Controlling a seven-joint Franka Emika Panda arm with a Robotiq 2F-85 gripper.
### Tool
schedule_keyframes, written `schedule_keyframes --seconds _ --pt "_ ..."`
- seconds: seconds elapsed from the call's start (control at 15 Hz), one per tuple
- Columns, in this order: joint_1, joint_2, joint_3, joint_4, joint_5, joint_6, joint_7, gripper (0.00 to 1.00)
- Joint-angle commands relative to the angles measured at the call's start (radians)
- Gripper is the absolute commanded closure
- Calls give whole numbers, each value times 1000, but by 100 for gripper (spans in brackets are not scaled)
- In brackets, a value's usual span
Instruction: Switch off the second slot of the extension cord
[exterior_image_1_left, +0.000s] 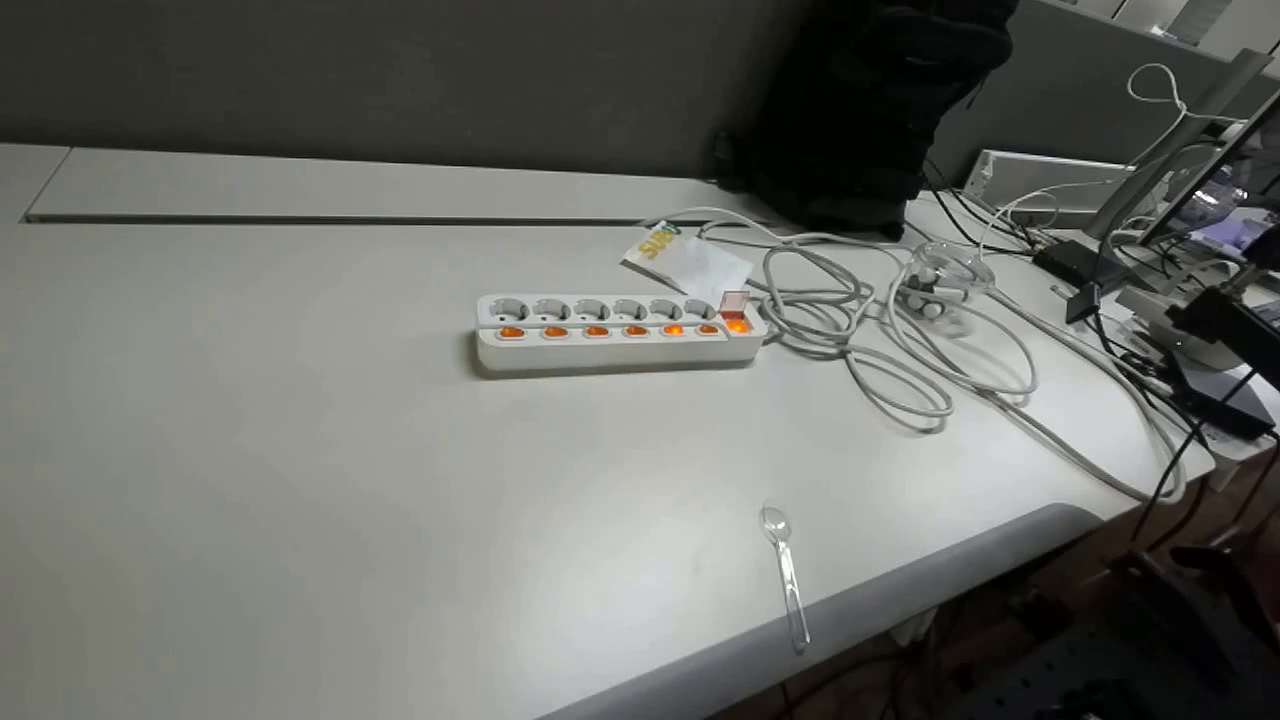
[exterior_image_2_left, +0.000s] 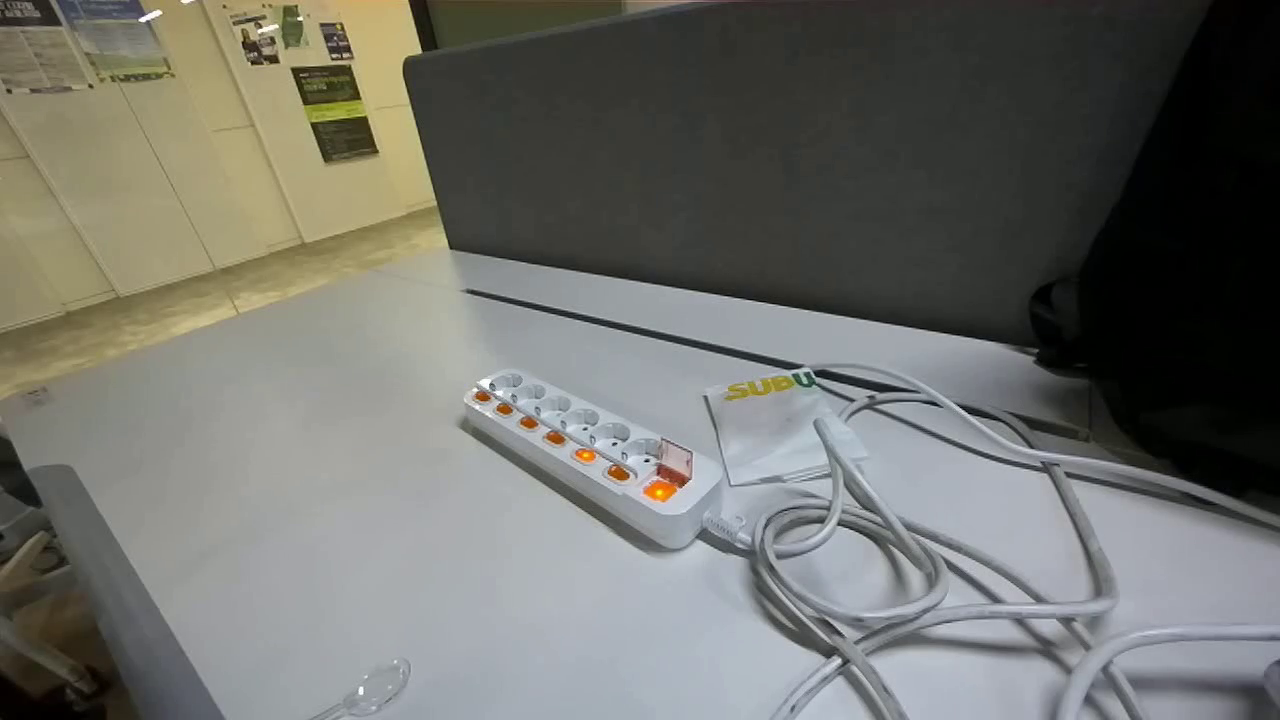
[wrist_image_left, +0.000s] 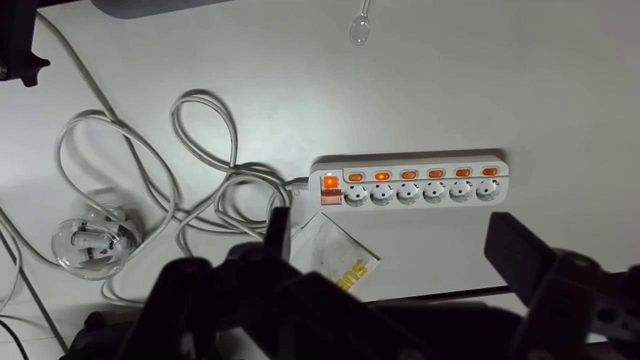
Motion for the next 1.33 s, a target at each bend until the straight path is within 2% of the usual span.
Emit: schedule_keyframes --seconds 0.0,0.07,0.2,0.53,0.6,0.67,0.73,1.27 --pt "8 0 -6 2 -4 -2 3 0" --pt "8 0 -6 2 -4 -2 3 0" --pt "0 1 1 -13 -4 72 39 0" --pt "-46 78 42 -71 -102 377 160 0" --pt "-54 109 52 -81 -124 423 185 25" --pt "-60 139 60 -88 -143 458 209 26" --pt "-64 172 67 -93 -158 488 229 32" --pt "-26 462 58 -63 -145 608 279 88"
